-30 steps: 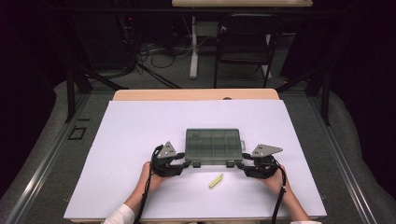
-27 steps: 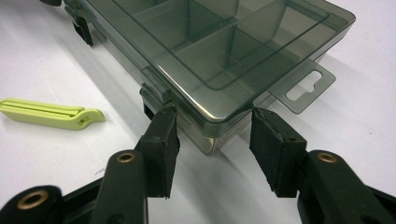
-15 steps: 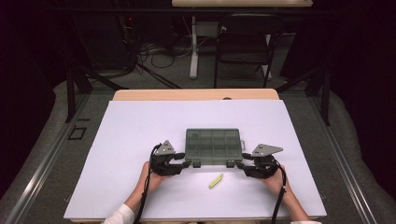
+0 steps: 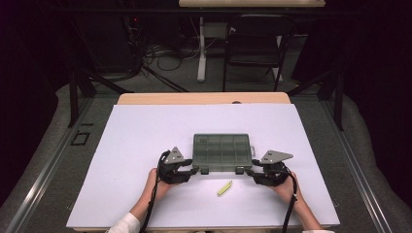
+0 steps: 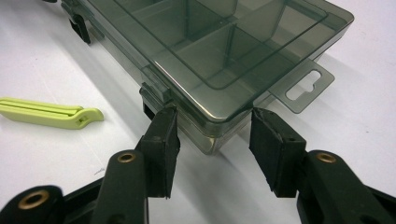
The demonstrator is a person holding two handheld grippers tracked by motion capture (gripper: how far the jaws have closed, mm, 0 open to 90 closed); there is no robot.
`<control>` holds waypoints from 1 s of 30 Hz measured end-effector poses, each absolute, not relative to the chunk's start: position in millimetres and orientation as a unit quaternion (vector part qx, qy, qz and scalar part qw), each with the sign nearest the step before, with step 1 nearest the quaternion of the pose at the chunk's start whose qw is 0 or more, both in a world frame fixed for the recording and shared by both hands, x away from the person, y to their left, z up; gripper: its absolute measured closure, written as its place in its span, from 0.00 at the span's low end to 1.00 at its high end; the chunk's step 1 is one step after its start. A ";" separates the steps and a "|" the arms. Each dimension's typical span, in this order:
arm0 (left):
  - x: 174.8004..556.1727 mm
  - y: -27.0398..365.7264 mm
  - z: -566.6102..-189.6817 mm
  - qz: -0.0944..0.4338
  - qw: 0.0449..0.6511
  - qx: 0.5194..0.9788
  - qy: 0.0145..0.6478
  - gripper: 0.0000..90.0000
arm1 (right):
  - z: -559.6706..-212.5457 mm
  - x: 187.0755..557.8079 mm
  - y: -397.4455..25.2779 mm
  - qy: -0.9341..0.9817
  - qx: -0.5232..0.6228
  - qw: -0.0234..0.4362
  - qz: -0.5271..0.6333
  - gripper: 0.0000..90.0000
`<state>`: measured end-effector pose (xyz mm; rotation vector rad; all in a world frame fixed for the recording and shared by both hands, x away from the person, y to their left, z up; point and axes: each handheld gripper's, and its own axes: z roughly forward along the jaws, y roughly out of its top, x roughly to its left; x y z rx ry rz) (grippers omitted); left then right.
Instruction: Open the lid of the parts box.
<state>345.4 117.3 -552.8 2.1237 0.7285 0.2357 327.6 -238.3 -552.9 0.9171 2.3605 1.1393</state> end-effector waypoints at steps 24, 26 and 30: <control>345.5 118.7 -552.5 0.084 0.431 0.848 0.297 0.65 | -551.4 328.6 -239.9 0.828 0.335 0.171 0.417 0.61; 344.9 118.6 -552.8 0.087 0.430 0.849 0.295 0.65 | -551.3 328.2 -239.8 0.828 0.334 0.171 0.416 0.61; 343.8 118.4 -553.1 0.094 0.429 0.852 0.286 0.64 | -550.7 328.0 -240.3 0.829 0.334 0.171 0.416 0.62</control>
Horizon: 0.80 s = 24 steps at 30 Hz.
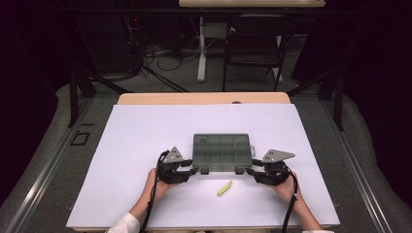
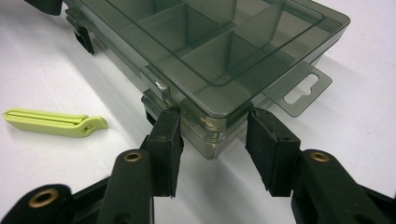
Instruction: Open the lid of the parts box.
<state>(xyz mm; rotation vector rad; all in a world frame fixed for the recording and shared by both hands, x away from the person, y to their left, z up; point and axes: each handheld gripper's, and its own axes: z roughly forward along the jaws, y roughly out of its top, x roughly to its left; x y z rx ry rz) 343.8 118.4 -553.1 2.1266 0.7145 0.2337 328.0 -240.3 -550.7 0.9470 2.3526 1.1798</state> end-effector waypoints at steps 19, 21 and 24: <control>334.0 107.7 -549.4 0.160 0.407 0.860 0.263 0.32 | -545.9 326.4 -244.9 0.817 0.338 0.175 0.433 0.69; 333.3 107.9 -548.3 0.171 0.407 0.858 0.262 0.30 | -545.3 326.1 -245.0 0.814 0.340 0.175 0.437 0.70; 332.5 107.8 -547.0 0.180 0.409 0.856 0.261 0.30 | -544.3 325.7 -245.9 0.812 0.342 0.175 0.439 0.71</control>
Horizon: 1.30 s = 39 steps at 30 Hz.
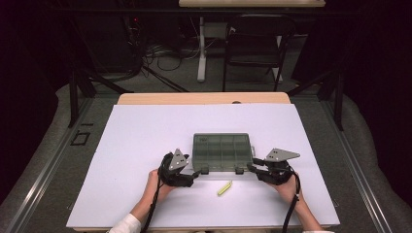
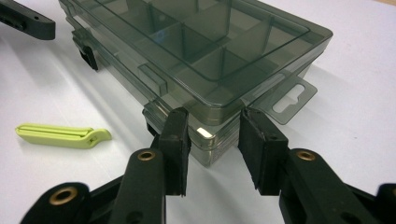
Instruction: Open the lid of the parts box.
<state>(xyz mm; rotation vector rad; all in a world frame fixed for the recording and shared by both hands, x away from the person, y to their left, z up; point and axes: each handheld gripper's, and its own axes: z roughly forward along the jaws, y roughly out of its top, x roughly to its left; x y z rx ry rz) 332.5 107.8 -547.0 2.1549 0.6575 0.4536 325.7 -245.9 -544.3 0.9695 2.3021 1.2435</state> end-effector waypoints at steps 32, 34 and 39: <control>322.1 102.5 -540.1 0.282 0.417 0.836 0.220 0.57 | -539.5 324.9 -248.6 0.790 0.347 0.181 0.472 0.75; 321.9 102.8 -540.4 0.285 0.419 0.833 0.221 0.58 | -539.5 324.8 -248.7 0.790 0.347 0.181 0.472 0.75; 322.9 104.1 -540.8 0.286 0.424 0.830 0.221 0.61 | -539.2 324.3 -247.8 0.793 0.342 0.193 0.466 0.75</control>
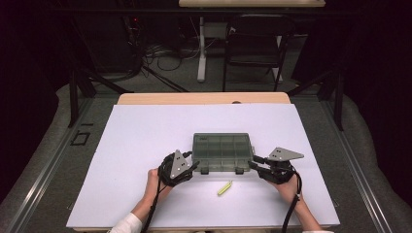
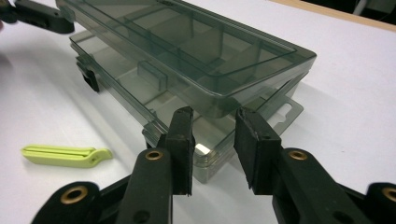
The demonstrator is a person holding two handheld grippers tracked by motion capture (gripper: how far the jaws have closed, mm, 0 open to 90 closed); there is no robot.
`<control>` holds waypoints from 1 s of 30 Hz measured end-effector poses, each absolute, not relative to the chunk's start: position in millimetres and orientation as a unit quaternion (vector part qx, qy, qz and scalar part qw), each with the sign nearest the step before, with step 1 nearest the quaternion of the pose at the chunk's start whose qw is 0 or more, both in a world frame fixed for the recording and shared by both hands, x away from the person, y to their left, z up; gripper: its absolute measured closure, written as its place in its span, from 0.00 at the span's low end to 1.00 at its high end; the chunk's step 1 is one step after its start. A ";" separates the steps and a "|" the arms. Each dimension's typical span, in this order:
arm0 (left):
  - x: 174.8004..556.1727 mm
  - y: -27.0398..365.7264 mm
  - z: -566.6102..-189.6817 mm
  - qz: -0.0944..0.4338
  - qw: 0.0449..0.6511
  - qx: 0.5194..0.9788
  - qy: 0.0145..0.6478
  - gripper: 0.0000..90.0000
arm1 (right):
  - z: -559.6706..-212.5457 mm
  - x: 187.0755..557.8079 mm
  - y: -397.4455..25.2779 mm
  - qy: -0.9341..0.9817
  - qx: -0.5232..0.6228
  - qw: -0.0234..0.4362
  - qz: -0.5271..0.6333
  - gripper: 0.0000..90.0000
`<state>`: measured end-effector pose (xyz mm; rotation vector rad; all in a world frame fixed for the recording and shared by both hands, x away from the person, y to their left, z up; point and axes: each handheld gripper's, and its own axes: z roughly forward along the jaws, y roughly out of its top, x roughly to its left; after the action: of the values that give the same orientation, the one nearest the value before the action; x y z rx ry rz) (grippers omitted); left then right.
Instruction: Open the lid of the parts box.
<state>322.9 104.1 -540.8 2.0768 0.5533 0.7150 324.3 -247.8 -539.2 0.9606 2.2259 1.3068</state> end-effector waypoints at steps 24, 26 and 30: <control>326.4 107.7 -537.0 0.283 0.436 0.824 0.225 0.63 | -533.0 319.5 -235.5 0.791 0.311 0.287 0.443 0.64; 327.0 108.7 -536.4 0.276 0.444 0.821 0.229 0.63 | -531.5 320.1 -235.7 0.790 0.309 0.290 0.443 0.64; 327.6 108.9 -535.8 0.279 0.444 0.821 0.226 0.63 | -529.2 322.8 -236.4 0.788 0.307 0.293 0.446 0.64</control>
<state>327.6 108.9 -535.8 2.0365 0.5604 0.6914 322.8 -236.4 -529.2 0.8181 2.0974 1.1887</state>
